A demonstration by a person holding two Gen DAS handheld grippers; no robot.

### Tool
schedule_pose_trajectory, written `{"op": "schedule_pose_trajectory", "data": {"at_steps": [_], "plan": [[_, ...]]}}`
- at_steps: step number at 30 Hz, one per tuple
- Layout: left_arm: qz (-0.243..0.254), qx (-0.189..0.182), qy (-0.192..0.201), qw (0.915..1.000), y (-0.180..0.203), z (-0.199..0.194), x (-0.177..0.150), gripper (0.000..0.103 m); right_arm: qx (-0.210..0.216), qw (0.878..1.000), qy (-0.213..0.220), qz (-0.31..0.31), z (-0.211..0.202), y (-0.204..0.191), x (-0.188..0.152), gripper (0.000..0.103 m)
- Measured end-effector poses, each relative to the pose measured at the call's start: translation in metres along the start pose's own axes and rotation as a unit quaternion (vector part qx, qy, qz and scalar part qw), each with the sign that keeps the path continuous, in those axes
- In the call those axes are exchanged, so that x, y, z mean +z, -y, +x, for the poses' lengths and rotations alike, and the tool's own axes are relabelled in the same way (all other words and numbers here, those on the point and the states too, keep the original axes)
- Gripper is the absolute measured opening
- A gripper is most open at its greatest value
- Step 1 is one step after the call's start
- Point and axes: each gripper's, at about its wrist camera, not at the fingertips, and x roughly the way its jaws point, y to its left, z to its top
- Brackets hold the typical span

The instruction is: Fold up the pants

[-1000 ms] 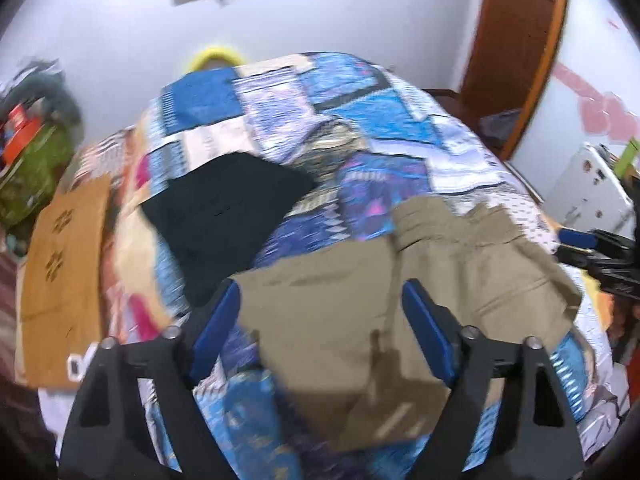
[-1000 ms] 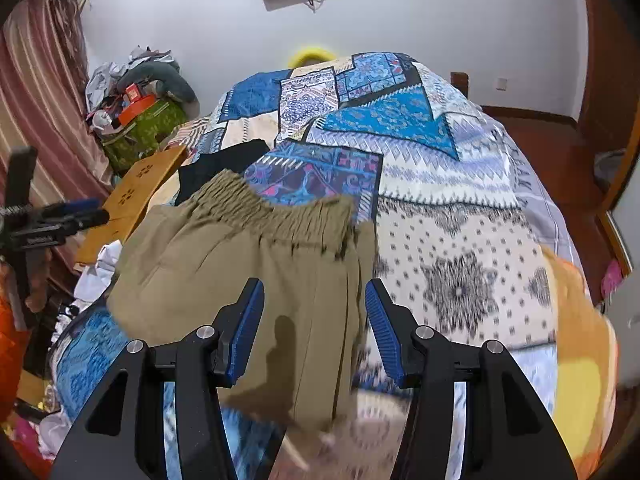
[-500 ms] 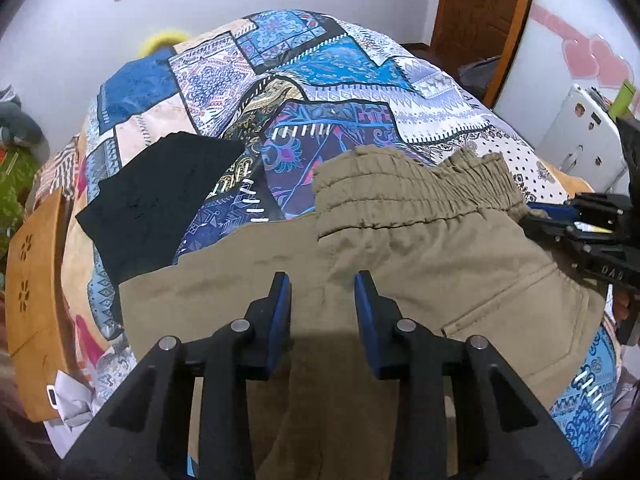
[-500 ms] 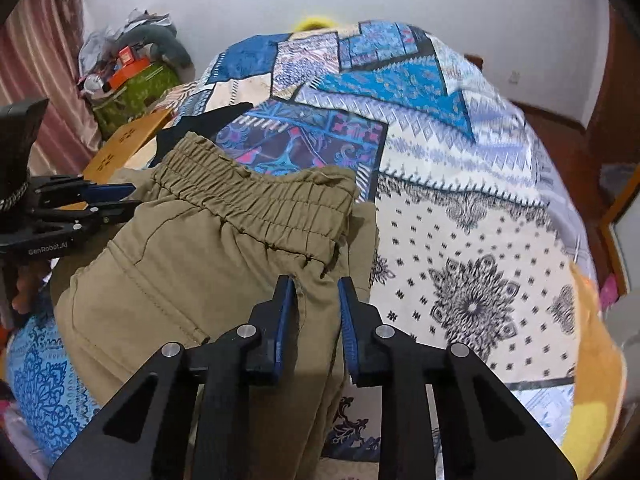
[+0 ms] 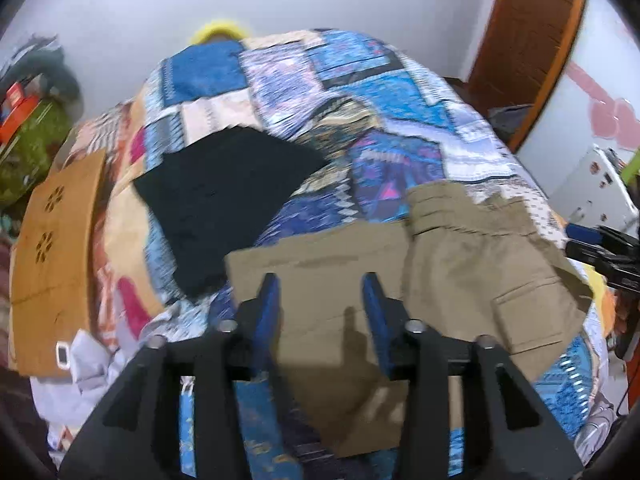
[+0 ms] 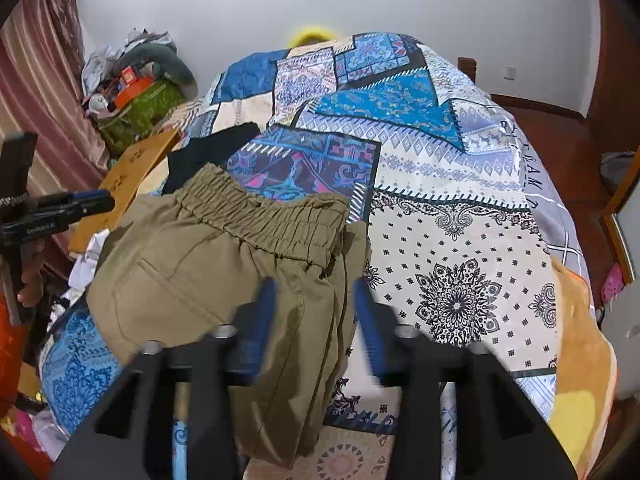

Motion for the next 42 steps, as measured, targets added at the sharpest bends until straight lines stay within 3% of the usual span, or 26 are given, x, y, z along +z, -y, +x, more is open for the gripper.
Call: {"op": "schedule_pose_trajectory", "data": {"at_steps": [1,3,10,16,21,24,26,27,33,39,42], "plan": [[-0.01,0.0,-0.004,0.9999,-0.006,0.003,-0.003,0.067,-0.002,1.0,0.001,0.001,0.001,0.0,-0.001,0.058],[-0.03,-0.01,-0.013,0.9994,-0.016,0.01,-0.01,0.073,-0.011,1.0,-0.002,0.007,0.007,0.001,-0.004,0.073],[-0.066,-0.03,-0.077,0.9944,-0.028,0.05,-0.028,0.073,0.025,0.997,-0.048,0.052,0.036,0.015,-0.015,0.073],[-0.083,-0.075,-0.08,0.9905,-0.028,0.061,-0.026,0.074,0.08,0.99,-0.071,0.09,0.052,0.03,-0.013,0.072],[-0.062,-0.064,-0.068,0.9937,-0.018,0.059,-0.018,0.059,0.096,0.988,-0.07,0.099,0.056,0.029,-0.008,0.06],[-0.051,-0.054,-0.064,0.9952,-0.013,0.06,-0.012,0.04,0.098,0.987,-0.07,0.108,0.057,0.031,-0.006,0.043],[-0.049,-0.04,-0.059,0.9962,-0.011,0.059,-0.007,0.02,0.1,0.986,-0.072,0.114,0.057,0.033,-0.003,0.036],[-0.047,-0.031,-0.058,0.9968,-0.011,0.059,-0.005,0.016,0.096,0.986,-0.07,0.115,0.056,0.033,-0.003,0.029],[-0.037,-0.014,-0.036,0.9986,-0.01,0.045,0.006,0.011,0.08,0.991,-0.042,0.097,0.04,0.024,0.004,0.012],[-0.021,-0.003,0.009,0.9997,-0.012,0.014,0.022,0.009,0.06,0.997,0.01,0.048,0.017,0.0,0.032,0.008],[0.008,0.024,0.048,0.9986,-0.008,-0.009,0.032,0.009,0.056,0.998,0.03,0.021,0.009,-0.015,0.05,0.008]]}}
